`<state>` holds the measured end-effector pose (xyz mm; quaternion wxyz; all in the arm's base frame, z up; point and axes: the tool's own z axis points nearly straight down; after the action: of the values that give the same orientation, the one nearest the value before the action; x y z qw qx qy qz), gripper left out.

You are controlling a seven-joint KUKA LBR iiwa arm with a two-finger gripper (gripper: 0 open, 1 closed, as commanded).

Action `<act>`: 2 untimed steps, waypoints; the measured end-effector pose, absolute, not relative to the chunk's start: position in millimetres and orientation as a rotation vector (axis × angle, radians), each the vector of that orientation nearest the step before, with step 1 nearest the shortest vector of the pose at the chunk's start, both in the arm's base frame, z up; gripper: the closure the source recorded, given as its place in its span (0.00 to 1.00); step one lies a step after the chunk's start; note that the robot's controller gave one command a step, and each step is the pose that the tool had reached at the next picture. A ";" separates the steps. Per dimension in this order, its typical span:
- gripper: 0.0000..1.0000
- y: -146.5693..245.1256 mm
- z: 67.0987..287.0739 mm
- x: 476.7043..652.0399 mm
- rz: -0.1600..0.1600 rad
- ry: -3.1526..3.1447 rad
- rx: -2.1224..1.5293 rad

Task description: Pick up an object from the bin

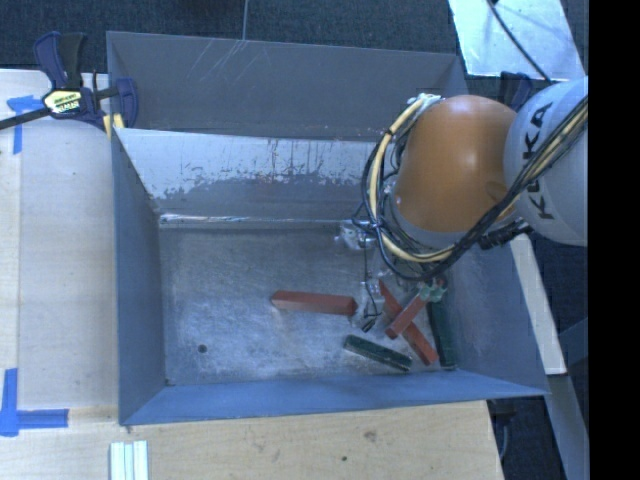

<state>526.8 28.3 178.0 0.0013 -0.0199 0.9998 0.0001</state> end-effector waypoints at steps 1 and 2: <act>0.00 40.7 202.7 518.3 0.000 3.114 -0.363; 0.00 31.4 66.4 502.0 0.001 3.133 -0.300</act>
Offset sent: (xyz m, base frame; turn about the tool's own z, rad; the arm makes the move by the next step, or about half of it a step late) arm -0.0099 0.0122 0.0238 -0.1924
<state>502.0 31.4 66.4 -0.0028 -0.0955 0.9954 0.0002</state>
